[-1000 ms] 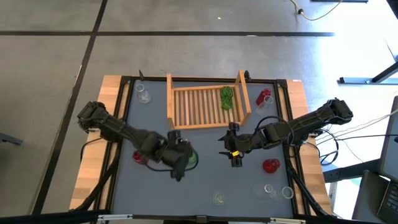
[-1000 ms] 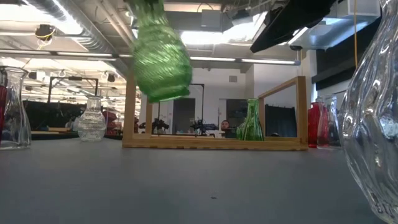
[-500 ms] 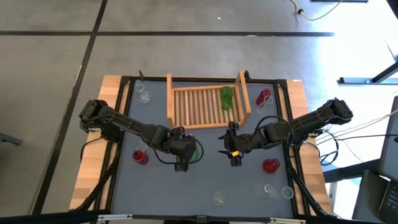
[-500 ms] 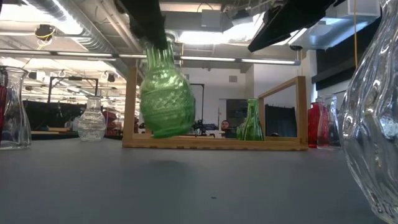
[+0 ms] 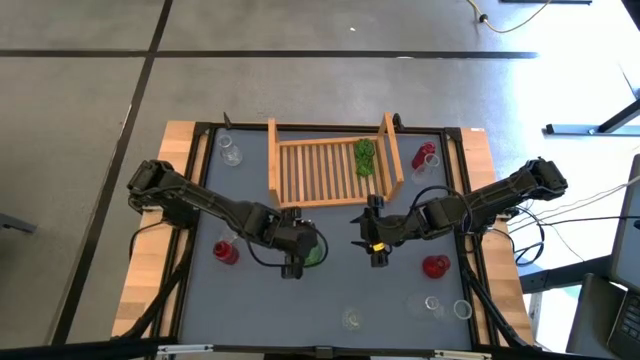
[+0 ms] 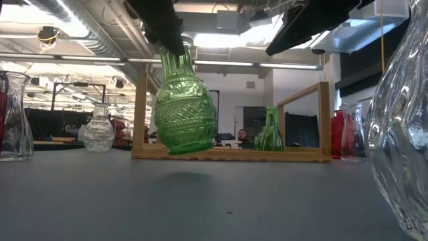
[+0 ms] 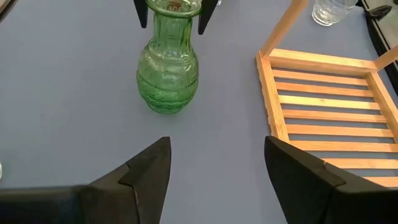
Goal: Sort vases onto shelf
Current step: Put the green vase on the shelf aligned with the other green vase
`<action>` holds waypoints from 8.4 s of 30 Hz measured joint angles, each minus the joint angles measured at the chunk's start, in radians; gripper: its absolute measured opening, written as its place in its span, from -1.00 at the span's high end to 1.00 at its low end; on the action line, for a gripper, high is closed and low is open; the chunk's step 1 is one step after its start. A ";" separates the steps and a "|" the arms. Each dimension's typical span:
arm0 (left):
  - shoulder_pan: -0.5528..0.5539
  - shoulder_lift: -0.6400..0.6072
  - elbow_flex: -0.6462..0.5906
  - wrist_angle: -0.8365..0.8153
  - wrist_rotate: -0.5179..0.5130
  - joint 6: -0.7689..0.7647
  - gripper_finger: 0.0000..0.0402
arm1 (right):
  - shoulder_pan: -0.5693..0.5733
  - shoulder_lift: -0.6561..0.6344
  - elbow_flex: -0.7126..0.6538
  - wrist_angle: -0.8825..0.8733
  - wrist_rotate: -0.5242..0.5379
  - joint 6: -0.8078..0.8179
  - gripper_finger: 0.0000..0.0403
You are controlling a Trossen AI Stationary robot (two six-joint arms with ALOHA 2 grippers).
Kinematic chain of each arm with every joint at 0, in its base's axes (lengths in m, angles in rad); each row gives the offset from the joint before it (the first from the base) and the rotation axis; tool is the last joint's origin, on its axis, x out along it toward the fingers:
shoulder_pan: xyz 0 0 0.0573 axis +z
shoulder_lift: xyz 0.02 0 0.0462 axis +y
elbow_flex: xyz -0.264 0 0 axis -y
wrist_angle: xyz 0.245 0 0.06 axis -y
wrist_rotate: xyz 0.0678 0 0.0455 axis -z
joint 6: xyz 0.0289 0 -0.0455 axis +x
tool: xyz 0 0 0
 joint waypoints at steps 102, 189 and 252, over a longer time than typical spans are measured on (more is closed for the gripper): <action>-0.531 -0.456 -0.703 0.306 -0.781 -0.276 -0.29 | -0.102 0.546 0.597 -0.136 -0.234 0.202 -0.72; -0.484 -0.456 -0.703 0.353 -0.766 -0.275 -0.29 | -0.570 0.002 0.102 -0.313 -0.113 0.078 0.08; -0.478 -0.456 -0.703 0.357 -0.764 -0.275 -0.29 | -0.615 0.065 0.074 -0.309 -0.127 0.102 -0.66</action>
